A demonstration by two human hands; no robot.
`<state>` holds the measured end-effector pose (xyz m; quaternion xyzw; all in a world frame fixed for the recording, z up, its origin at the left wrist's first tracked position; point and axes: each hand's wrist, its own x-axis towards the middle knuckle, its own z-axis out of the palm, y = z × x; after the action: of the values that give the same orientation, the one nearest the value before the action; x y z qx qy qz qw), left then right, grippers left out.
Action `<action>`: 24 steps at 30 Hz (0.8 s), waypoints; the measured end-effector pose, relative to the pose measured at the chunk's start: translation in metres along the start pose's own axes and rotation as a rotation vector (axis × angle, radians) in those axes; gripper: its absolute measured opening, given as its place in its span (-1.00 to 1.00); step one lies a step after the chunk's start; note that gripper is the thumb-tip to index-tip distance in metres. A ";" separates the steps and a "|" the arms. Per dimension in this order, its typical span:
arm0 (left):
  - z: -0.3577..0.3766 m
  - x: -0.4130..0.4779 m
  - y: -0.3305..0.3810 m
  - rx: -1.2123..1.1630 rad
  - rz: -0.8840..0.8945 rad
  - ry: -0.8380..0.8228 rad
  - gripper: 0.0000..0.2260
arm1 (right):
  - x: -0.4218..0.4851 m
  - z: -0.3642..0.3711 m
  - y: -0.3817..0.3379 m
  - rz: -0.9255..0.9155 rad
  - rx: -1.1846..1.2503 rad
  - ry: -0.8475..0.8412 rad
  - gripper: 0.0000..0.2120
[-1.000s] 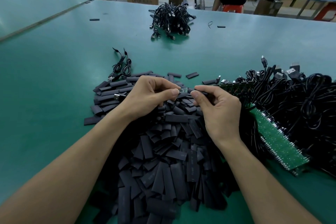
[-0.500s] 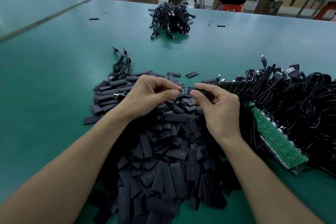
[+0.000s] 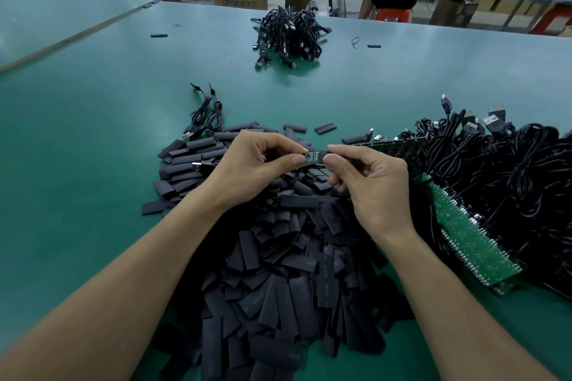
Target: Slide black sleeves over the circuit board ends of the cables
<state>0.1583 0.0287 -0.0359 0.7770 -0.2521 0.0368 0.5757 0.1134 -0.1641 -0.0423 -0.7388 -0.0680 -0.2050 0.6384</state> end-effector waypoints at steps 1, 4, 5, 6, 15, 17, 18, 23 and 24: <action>0.000 0.000 0.000 0.003 -0.003 0.001 -0.89 | 0.000 0.000 0.000 -0.002 -0.007 0.001 -0.84; 0.000 -0.001 -0.002 -0.008 -0.009 0.004 -0.89 | -0.001 -0.001 0.000 -0.024 -0.049 0.010 -0.83; 0.000 -0.001 -0.002 -0.008 -0.010 0.004 -0.90 | -0.001 0.000 0.001 -0.037 -0.073 0.009 -0.82; 0.000 -0.001 -0.003 0.001 -0.011 -0.001 -0.91 | -0.002 0.000 0.001 -0.053 -0.104 0.005 -0.81; 0.000 -0.001 0.000 0.031 -0.025 -0.042 -0.90 | 0.001 -0.001 0.004 -0.106 -0.239 -0.055 -0.77; 0.000 -0.001 0.002 0.039 -0.028 -0.051 -0.91 | 0.002 0.000 0.004 -0.069 -0.161 -0.106 -0.77; 0.001 -0.002 0.002 0.042 -0.030 -0.050 -0.90 | 0.002 0.000 0.004 -0.054 -0.130 -0.128 -0.76; 0.003 -0.003 0.002 0.076 -0.036 -0.018 -0.79 | 0.001 0.001 0.005 -0.058 -0.111 -0.165 -0.73; 0.004 -0.003 0.002 0.117 -0.019 0.009 -0.80 | 0.001 0.001 0.005 -0.054 -0.100 -0.154 -0.73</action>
<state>0.1536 0.0258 -0.0367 0.8115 -0.2394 0.0494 0.5308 0.1164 -0.1637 -0.0468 -0.7811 -0.1264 -0.1677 0.5881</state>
